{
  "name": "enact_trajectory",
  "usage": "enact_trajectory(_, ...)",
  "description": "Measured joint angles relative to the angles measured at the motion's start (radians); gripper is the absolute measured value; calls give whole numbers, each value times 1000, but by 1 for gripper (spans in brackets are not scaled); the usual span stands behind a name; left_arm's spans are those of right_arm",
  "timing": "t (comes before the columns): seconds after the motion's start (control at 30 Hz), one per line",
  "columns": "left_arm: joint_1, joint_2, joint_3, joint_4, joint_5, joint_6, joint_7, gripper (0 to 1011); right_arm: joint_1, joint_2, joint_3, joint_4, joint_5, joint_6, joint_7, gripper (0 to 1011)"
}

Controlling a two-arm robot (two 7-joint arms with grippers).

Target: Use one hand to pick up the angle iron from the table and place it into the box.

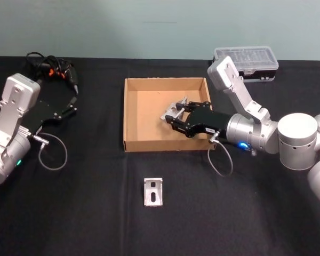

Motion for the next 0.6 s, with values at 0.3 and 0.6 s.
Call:
enact_trajectory(0.3,0,0,0,0,0,0,0,1000,1,2,4,9,0,1,5,471)
enact_trajectory(0.6,0,0,0,0,0,0,0,1000,1,2,7,13,3,-7,12,678)
